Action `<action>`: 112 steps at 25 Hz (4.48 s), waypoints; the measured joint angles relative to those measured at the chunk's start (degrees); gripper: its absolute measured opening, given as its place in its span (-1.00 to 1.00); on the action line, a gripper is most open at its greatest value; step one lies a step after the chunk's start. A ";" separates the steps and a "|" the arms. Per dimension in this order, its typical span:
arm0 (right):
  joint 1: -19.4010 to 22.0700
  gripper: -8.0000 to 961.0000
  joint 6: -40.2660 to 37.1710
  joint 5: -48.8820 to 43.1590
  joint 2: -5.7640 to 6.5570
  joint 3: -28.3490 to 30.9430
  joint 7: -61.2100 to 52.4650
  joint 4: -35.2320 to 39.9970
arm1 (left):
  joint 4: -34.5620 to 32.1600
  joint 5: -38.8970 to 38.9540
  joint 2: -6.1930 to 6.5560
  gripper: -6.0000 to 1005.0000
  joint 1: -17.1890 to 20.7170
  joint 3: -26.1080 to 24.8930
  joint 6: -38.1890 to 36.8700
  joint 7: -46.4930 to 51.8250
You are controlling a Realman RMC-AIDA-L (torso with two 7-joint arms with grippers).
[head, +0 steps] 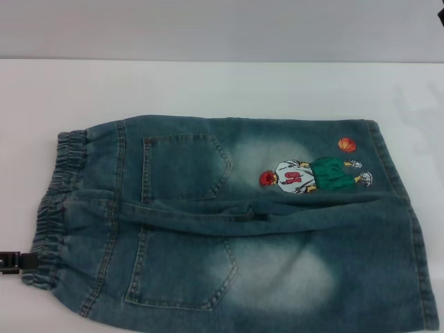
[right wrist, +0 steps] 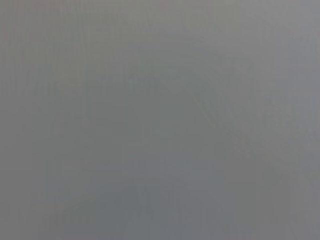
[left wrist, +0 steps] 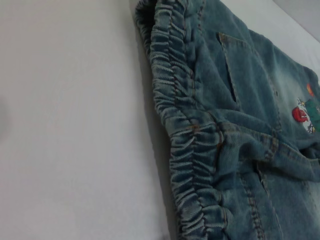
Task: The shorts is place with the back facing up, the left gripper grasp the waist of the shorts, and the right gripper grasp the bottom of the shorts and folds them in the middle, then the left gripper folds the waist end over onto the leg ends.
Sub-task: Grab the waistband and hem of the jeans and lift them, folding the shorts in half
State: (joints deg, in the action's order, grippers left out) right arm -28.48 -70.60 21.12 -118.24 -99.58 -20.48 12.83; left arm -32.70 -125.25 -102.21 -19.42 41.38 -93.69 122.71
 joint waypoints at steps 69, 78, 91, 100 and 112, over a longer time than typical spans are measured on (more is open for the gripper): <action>0.28 0.49 0.37 0.24 0.11 0.00 0.00 -0.25 | 0.00 -2.95 -0.43 0.09 -3.39 -0.62 -0.77 3.09; -0.11 0.49 0.39 0.19 0.29 0.00 0.00 -0.47 | -0.22 -5.65 -0.21 0.08 -3.65 -0.75 -0.78 4.60; -0.36 0.49 0.55 0.40 0.39 0.00 0.00 -0.81 | -0.17 -5.80 -0.13 0.07 -4.57 -0.43 -0.57 5.27; -0.40 0.49 0.56 0.41 0.39 0.00 0.00 -0.93 | -0.07 -6.01 -0.09 0.06 -4.75 -0.34 -0.70 5.27; -0.85 0.49 0.56 0.08 0.38 0.00 0.00 -0.89 | -0.08 -8.09 -0.63 0.04 -5.28 -0.65 -0.39 5.26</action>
State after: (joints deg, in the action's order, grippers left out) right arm -29.33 -70.04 21.21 -117.86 -99.58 -20.48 11.94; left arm -32.78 -133.33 -102.84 -24.71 40.72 -94.09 127.97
